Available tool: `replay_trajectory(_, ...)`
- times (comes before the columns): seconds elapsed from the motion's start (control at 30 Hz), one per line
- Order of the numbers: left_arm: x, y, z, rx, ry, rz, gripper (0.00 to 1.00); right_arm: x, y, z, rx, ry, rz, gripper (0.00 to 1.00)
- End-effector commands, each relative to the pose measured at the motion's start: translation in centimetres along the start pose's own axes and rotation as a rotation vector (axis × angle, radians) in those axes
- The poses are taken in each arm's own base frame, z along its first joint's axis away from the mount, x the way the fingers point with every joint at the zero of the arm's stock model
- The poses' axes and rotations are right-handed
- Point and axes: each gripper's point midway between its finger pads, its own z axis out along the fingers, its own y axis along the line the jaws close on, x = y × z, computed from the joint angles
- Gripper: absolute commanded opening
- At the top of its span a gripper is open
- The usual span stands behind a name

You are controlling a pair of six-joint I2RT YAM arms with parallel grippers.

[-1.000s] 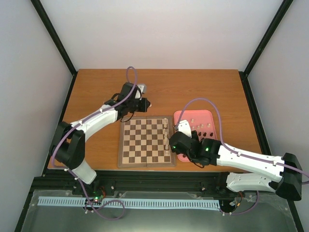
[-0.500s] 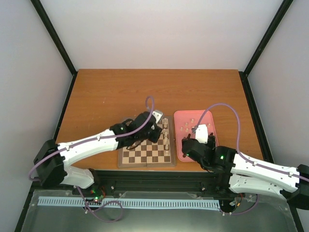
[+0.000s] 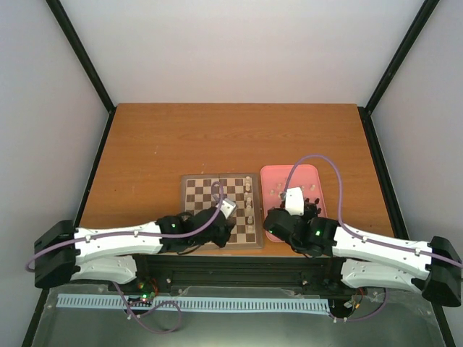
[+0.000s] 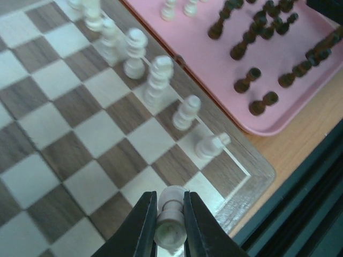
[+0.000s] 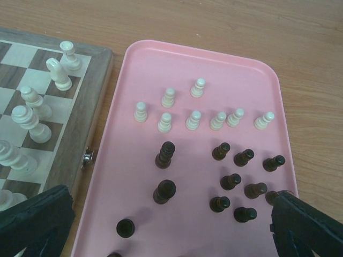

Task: Set up the chess pieces on the board
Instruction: Place the chess piece on the chessboard.

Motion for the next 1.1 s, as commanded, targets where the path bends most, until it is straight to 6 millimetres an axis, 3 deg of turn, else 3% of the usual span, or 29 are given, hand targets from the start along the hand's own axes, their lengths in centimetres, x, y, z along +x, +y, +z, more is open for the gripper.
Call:
replay_trajectory(0.0, 0.1, -3.4, 0.9, 0.091, -0.029, 0.013, 0.01, -0.8, 0.3, 0.4, 0.036, -0.043, 0.027, 1.0)
replay_trajectory(0.3, 2.3, -6.6, 1.6, 0.164, 0.02, 0.063, 0.01, -0.6, -0.3, 0.5, 0.064, -0.046, 0.031, 1.0)
replay_trajectory(0.53, 2.4, -6.6, 1.8, 0.189, -0.034, 0.049, 0.01, -0.4, -1.2, 0.1, 0.047, -0.064, 0.066, 1.0)
replay_trajectory(0.87, 2.6, -7.0, 5.1, 0.108, 0.005, 0.087, 0.01, -0.3, -1.2, 0.1, 0.049, -0.06, 0.055, 1.0)
replay_trajectory(1.07, 2.4, -6.7, 6.0, 0.061, -0.003, 0.087, 0.01, -0.3, -1.3, 0.0, 0.046, -0.065, 0.054, 1.0)
